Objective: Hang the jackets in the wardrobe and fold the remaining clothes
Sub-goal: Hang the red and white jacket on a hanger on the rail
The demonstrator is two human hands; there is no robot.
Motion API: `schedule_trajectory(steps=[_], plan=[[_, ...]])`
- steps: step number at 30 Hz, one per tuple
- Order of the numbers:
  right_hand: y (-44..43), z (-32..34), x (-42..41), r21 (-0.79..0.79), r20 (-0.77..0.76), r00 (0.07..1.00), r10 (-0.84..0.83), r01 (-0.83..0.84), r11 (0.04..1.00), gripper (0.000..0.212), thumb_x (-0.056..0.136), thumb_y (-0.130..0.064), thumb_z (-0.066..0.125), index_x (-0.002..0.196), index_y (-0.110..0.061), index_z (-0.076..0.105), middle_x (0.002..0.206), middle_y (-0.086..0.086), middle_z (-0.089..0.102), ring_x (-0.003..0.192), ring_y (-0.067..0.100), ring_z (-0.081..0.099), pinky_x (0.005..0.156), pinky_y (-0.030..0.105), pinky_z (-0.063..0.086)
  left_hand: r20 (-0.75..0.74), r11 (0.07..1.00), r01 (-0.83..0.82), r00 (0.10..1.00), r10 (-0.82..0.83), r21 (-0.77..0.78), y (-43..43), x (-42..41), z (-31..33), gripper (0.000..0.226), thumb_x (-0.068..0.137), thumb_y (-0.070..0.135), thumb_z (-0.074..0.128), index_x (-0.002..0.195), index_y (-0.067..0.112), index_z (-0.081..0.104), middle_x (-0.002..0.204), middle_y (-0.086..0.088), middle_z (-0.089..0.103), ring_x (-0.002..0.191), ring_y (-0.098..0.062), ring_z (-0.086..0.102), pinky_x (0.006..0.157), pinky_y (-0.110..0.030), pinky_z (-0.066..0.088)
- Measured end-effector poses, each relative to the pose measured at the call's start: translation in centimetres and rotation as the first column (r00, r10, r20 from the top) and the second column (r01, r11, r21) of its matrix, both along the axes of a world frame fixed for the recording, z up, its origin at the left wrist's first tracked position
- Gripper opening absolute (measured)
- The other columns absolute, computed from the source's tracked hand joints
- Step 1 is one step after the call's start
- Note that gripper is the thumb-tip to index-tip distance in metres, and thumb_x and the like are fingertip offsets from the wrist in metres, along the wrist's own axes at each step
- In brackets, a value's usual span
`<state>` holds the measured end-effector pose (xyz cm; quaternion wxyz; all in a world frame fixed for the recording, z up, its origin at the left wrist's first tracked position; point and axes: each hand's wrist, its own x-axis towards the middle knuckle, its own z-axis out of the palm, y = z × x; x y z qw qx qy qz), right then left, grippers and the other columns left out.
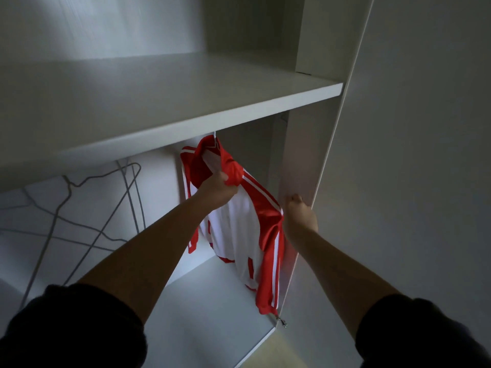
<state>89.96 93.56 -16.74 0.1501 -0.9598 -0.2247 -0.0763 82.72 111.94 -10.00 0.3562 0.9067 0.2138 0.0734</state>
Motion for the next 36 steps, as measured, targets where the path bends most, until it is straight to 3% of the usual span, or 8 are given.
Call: schedule_trajectory(steps=[2, 4, 10, 13, 15, 20, 26, 36], plan=[[-0.8, 0.5, -1.3, 0.055, -0.040, 0.999, 0.028, -0.026, 0.998, 0.021, 0.094, 0.001, 0.043, 0.110, -0.005, 0.056, 0.107, 0.012, 0.058, 0.083, 0.027, 0.064, 0.069, 0.036, 0.055, -0.023, 0.997, 0.069, 0.997, -0.069, 0.030, -0.8, -2.1, -0.4, 0.030, 0.090, 0.019, 0.060, 0.118, 0.008, 0.056, 0.104, -0.007, 0.061, 0.096, -0.021, 0.060, 0.085, -0.029, 0.049], [-2.4, 0.6, -3.2, 0.144, -0.083, 0.995, 0.064, -0.052, 0.988, 0.012, 0.096, -0.007, 0.045, 0.102, -0.008, 0.055, 0.099, 0.008, 0.059, 0.072, 0.017, 0.056, 0.059, 0.025, 0.045, -0.015, 0.990, 0.132, 0.991, -0.131, 0.055, -2.3, -4.7, -1.4, 0.046, 0.091, 0.021, 0.061, 0.133, 0.011, 0.046, 0.133, -0.007, 0.052, 0.118, -0.023, 0.053, 0.096, -0.031, 0.044], [-11.9, 0.7, -11.4, 0.495, -0.265, 0.955, 0.136, 0.014, 0.869, 0.018, 0.090, -0.004, 0.056, 0.105, -0.014, 0.058, 0.101, -0.003, 0.059, 0.084, 0.009, 0.057, 0.067, 0.010, 0.041, 0.125, 0.980, 0.193, 0.975, -0.186, -0.050, -10.3, -11.7, -3.9, 0.023, 0.093, 0.022, 0.059, 0.115, 0.020, 0.056, 0.110, 0.010, 0.060, 0.101, -0.007, 0.058, 0.080, -0.012, 0.042], [-18.2, 0.8, -15.4, 0.592, -0.332, 0.936, 0.118, 0.109, 0.799, 0.018, 0.090, -0.004, 0.056, 0.099, -0.020, 0.057, 0.100, -0.006, 0.061, 0.085, 0.006, 0.060, 0.070, 0.021, 0.052, 0.192, 0.954, 0.270, 0.951, -0.243, -0.131, -16.5, -14.1, -5.1, 0.018, 0.092, 0.017, 0.059, 0.109, 0.023, 0.059, 0.105, 0.013, 0.063, 0.093, 0.010, 0.057, 0.079, -0.007, 0.045], [-23.2, 0.6, -18.0, 0.654, -0.378, 0.921, 0.088, 0.199, 0.730, 0.018, 0.091, -0.003, 0.055, 0.094, -0.021, 0.057, 0.098, -0.008, 0.063, 0.086, 0.009, 0.063, 0.072, 0.031, 0.057, 0.200, 0.911, 0.379, 0.917, -0.346, -0.163, -21.7, -15.5, -6.0, 0.020, 0.091, 0.017, 0.060, 0.108, 0.026, 0.059, 0.105, 0.016, 0.063, 0.095, 0.010, 0.057, 0.083, -0.012, 0.047], [-39.3, -0.4, -25.6, 0.715, -0.484, 0.868, -0.110, 0.465, 0.522, 0.021, 0.091, 0.000, 0.052, 0.092, -0.020, 0.059, 0.093, -0.005, 0.067, 0.084, 0.015, 0.066, 0.068, 0.032, 0.059, 0.172, 0.727, 0.651, 0.759, -0.628, -0.218, -38.5, -18.0, -7.0, 0.019, 0.091, 0.025, 0.057, 0.108, 0.032, 0.058, 0.105, 0.024, 0.061, 0.097, 0.009, 0.057, 0.082, -0.010, 0.045], [-59.7, -0.7, -35.8, 0.712, -0.504, 0.767, -0.397, 0.629, 0.312, 0.026, 0.088, 0.006, 0.049, 0.090, -0.018, 0.061, 0.083, -0.005, 0.069, 0.074, 0.014, 0.066, 0.065, 0.031, 0.057, 0.285, 0.432, 0.847, 0.516, -0.808, -0.308, -62.8, -22.0, -6.5, 0.012, 0.091, 0.015, 0.059, 0.101, 0.021, 0.064, 0.097, 0.013, 0.067, 0.088, 0.004, 0.061, 0.078, -0.015, 0.049], [-85.1, -0.7, -51.8, 0.751, -0.511, 0.348, -0.786, 0.625, -0.212, 0.023, 0.091, 0.007, 0.048, 0.084, -0.010, 0.062, 0.079, 0.010, 0.069, 0.067, 0.021, 0.063, 0.065, 0.039, 0.053, 0.256, -0.071, 0.921, 0.032, -0.966, -0.384, -93.3, -30.9, -7.2, 0.016, 0.092, 0.013, 0.059, 0.093, 0.028, 0.063, 0.088, 0.015, 0.067, 0.081, 0.004, 0.061, 0.070, -0.007, 0.044]])
